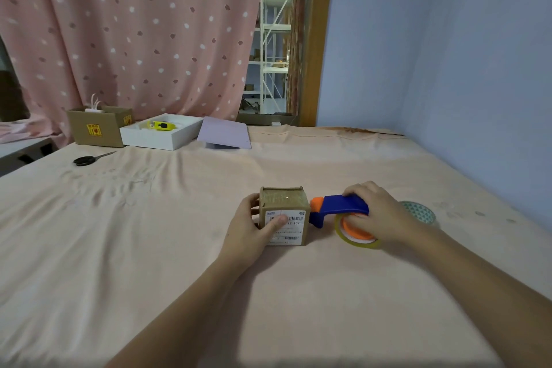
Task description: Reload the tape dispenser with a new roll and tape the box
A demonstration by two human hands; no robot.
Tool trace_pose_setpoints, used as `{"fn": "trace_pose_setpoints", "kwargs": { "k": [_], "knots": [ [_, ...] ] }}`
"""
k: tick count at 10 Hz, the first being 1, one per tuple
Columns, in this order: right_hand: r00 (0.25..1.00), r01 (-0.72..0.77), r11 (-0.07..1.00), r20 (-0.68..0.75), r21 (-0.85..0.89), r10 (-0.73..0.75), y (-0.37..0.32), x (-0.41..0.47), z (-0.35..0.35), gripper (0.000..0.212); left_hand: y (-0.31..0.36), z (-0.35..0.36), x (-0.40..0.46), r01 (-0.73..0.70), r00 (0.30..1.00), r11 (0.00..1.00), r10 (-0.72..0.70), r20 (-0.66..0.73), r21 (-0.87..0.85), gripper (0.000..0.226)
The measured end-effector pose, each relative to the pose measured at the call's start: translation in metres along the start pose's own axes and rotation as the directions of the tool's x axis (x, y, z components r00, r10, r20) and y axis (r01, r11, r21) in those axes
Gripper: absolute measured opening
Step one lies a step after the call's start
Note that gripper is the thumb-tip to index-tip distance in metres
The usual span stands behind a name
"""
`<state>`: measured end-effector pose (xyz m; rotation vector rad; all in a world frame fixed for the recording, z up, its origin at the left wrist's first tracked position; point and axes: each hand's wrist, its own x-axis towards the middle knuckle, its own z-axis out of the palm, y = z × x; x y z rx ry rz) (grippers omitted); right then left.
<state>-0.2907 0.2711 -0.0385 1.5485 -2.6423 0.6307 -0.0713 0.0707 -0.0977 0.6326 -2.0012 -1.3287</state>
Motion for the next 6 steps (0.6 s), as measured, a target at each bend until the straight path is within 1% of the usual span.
{"fn": "trace_pose_setpoints", "kwargs": {
  "k": [1,2,4,5,6],
  "knots": [
    [0.999,-0.024,0.997,0.024,-0.071,0.026,-0.006,0.001,0.0,0.052,-0.002,0.0,0.002,0.009,1.0,1.0,-0.009,0.0,0.0,0.069],
    [1.0,-0.026,0.989,0.007,-0.144,0.028,-0.009,-0.001,0.003,0.059,-0.004,-0.001,0.004,0.013,1.0,1.0,-0.012,0.012,-0.018,0.073],
    [0.999,-0.03,0.987,0.016,-0.156,0.033,-0.012,-0.004,-0.004,0.063,-0.003,-0.002,0.005,0.028,0.999,0.999,-0.027,0.033,-0.034,0.079],
    [0.999,-0.026,0.985,0.032,-0.168,0.032,-0.017,-0.009,-0.009,0.066,0.002,-0.005,0.001,0.022,0.996,1.0,-0.023,0.083,0.013,0.08],
    [0.999,-0.008,0.987,0.038,-0.16,0.014,-0.025,-0.009,-0.023,0.073,0.005,-0.011,0.001,-0.002,0.983,0.993,-0.019,0.184,0.117,0.082]
  ]
}}
